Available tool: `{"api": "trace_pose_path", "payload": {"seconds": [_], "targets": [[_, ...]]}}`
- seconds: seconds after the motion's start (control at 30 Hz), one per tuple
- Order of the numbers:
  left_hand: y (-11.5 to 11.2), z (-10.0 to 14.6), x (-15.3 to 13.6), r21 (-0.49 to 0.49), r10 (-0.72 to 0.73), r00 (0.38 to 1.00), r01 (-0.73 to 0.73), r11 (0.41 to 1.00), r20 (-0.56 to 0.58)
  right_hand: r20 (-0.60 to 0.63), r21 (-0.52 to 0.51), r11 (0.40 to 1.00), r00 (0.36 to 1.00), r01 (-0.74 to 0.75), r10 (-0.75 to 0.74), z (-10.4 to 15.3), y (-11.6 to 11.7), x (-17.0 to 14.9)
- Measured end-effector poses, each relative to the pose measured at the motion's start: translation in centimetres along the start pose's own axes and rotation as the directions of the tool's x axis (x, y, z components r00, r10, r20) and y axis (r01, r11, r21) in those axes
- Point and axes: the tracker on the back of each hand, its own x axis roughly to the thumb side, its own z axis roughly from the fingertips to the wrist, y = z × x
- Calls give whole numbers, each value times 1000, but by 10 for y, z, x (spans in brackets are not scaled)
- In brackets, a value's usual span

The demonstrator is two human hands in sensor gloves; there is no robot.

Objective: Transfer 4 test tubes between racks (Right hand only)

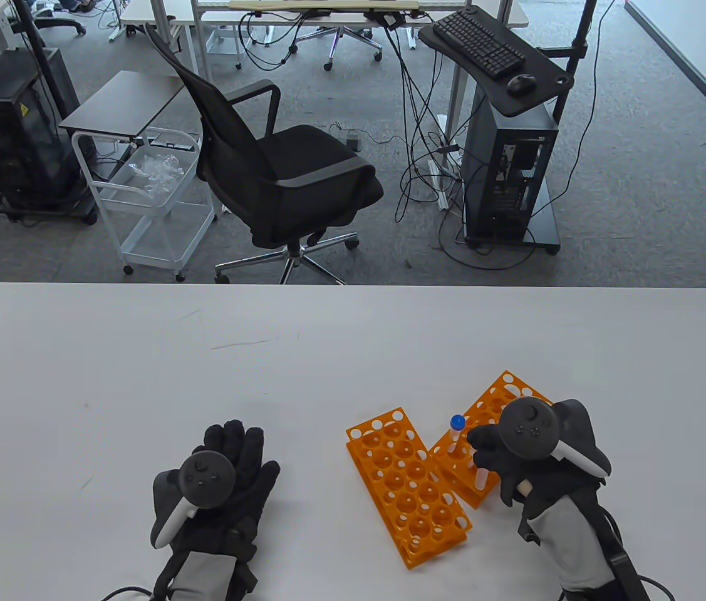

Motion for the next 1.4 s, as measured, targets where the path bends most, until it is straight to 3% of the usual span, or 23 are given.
{"api": "trace_pose_path", "payload": {"seconds": [1.4], "targets": [[0,0,0,0,0,1000,0,1000,1,-59,189,981,997,-33,45,-16,31,-7]]}}
